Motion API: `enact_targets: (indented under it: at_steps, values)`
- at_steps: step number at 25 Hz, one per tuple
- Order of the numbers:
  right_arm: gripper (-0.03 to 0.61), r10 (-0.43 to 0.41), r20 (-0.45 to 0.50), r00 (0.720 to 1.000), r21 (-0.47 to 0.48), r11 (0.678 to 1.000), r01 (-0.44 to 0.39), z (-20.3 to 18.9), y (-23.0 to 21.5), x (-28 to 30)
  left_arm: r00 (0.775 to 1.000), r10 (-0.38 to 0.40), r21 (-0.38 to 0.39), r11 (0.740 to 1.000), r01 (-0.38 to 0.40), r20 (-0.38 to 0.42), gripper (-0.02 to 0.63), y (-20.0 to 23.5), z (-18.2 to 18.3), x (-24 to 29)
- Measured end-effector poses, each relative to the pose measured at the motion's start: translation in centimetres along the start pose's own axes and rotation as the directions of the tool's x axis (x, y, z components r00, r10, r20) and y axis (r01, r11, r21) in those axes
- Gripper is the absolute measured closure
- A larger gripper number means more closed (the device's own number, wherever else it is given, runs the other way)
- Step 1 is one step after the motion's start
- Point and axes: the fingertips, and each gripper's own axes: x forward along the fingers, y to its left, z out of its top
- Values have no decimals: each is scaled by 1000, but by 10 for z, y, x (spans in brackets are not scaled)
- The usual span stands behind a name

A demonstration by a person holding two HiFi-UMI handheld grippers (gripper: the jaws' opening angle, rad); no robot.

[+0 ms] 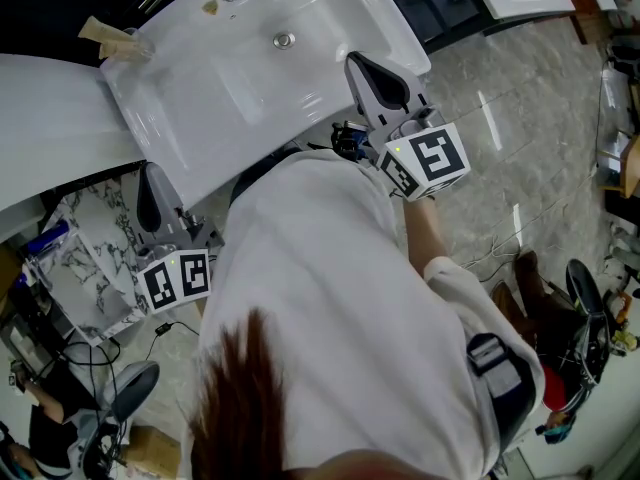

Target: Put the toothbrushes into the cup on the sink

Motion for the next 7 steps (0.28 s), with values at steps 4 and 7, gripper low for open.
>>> enact_targets:
  at_steps: [4,7]
  values:
    - [566,-6,2,1000,-2,1000,6,0,1,0,1000,-1,-1,1000,1,3,598,1,0,-1]
    - [566,-15,4,1000,3,1000,15,0,0,1,1000,-1,0,1000,1,3,600,2,0,0]
